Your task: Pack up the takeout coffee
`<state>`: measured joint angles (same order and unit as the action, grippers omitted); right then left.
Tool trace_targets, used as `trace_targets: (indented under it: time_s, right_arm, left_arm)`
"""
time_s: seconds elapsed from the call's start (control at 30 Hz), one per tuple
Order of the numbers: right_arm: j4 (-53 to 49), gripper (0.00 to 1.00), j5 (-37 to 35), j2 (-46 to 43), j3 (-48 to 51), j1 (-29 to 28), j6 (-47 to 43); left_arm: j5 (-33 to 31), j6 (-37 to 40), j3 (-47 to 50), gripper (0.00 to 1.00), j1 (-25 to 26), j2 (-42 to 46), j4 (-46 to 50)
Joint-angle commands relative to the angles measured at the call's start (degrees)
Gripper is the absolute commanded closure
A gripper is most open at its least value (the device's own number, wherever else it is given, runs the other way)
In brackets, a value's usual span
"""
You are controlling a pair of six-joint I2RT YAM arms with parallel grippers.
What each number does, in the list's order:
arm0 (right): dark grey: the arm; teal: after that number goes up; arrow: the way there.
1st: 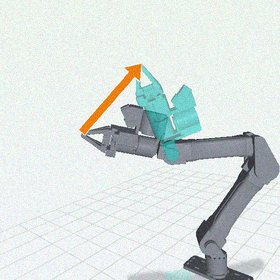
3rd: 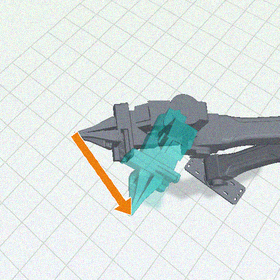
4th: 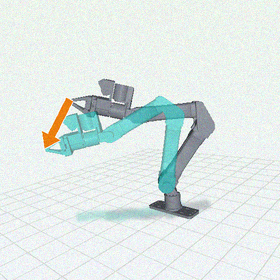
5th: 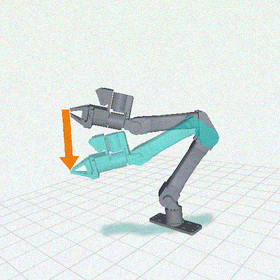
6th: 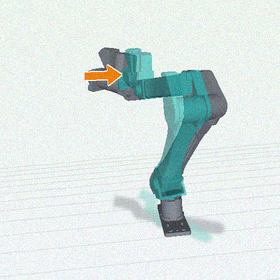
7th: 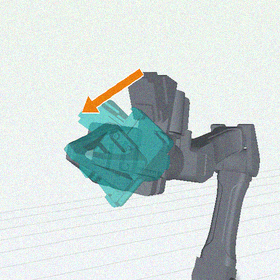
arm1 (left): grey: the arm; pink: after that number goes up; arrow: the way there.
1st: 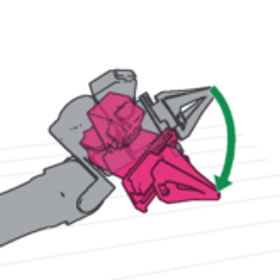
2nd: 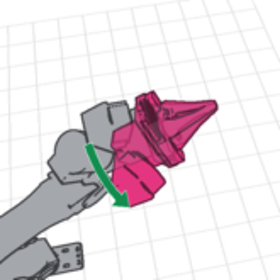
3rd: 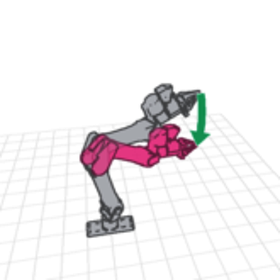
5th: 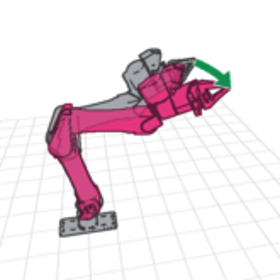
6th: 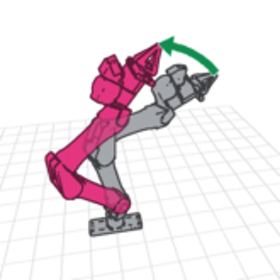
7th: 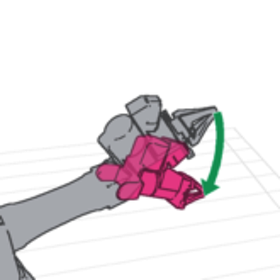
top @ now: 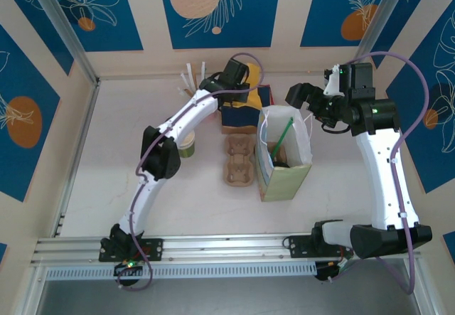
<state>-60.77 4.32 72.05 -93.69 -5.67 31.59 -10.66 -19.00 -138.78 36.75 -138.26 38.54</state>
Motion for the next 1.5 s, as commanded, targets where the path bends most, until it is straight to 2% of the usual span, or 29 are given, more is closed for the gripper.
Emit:
trace_targets:
  time_s: [0.0,0.53,0.9,1.13,1.47]
  right_arm:
    - [0.53,0.01,-0.34,-1.38,0.87,-0.39,0.28]
    - [3.27,0.01,1.22,-2.97,3.17,0.04,-0.39]
    - [4.52,0.01,2.11,-5.3,6.11,0.48,-1.44]
    - [4.57,0.01,1.4,-7.79,7.56,0.66,-1.63]
    - [3.95,0.01,0.75,-11.68,10.48,0.68,-1.19]
  left_arm:
    - [1.16,-1.36,0.53,1.0,-0.73,3.76,0.39]
    - [-1.9,-2.26,0.43,1.0,-0.72,14.32,3.16]
    - [-4.83,-3.57,0.44,1.0,-0.11,20.59,8.74]
    - [-8.07,-5.97,0.4,1.0,2.04,25.64,13.91]
    - [-10.39,-8.62,-0.56,1.0,8.74,29.99,19.75]
